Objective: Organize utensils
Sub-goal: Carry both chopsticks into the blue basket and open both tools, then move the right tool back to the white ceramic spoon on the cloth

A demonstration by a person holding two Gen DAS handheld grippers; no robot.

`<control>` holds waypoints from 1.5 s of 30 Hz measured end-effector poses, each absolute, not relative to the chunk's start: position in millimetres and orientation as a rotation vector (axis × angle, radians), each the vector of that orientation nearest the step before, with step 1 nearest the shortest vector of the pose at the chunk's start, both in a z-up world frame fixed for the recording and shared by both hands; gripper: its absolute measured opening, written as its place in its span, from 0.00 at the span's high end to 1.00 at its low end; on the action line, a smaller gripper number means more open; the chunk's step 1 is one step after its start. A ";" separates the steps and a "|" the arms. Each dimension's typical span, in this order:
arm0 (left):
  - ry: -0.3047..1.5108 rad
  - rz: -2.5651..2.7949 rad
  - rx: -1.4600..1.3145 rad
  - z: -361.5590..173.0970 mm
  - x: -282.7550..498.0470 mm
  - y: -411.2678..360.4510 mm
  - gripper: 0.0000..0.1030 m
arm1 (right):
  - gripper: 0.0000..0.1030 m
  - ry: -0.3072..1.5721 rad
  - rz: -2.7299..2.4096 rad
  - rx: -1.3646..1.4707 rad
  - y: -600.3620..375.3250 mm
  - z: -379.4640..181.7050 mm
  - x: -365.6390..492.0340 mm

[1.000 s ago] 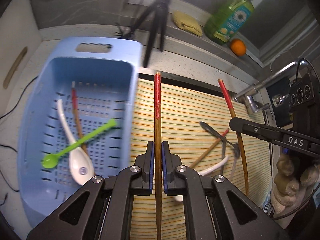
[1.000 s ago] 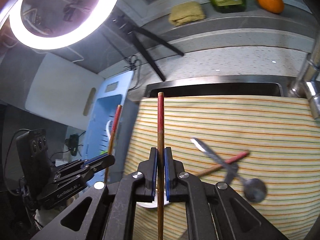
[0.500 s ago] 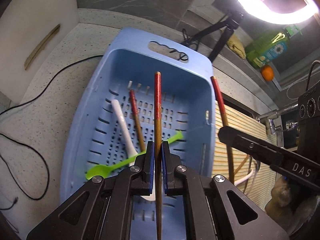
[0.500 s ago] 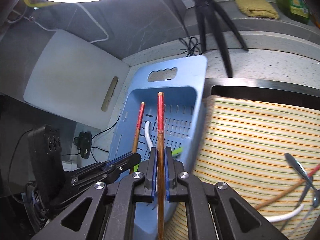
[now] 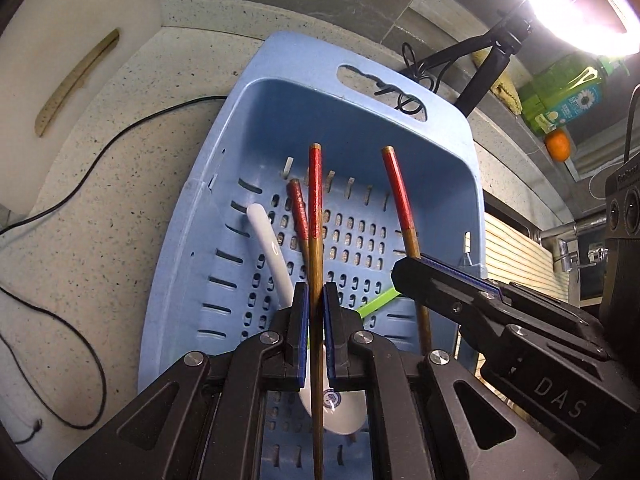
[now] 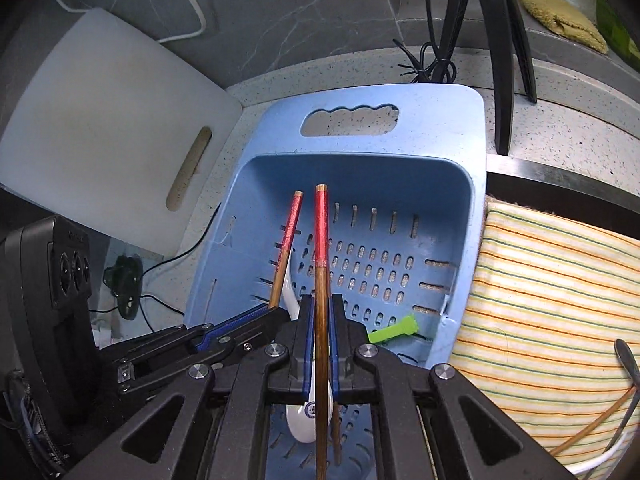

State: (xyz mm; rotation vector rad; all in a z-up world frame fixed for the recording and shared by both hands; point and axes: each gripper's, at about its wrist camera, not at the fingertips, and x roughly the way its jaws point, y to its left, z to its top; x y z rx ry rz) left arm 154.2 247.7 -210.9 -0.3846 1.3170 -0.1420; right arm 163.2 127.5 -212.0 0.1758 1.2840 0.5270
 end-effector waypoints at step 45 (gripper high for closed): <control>1.276 -0.308 -0.260 -158.5 50.0 87.2 0.89 | 0.75 1.291 0.568 0.312 -148.9 -151.0 117.4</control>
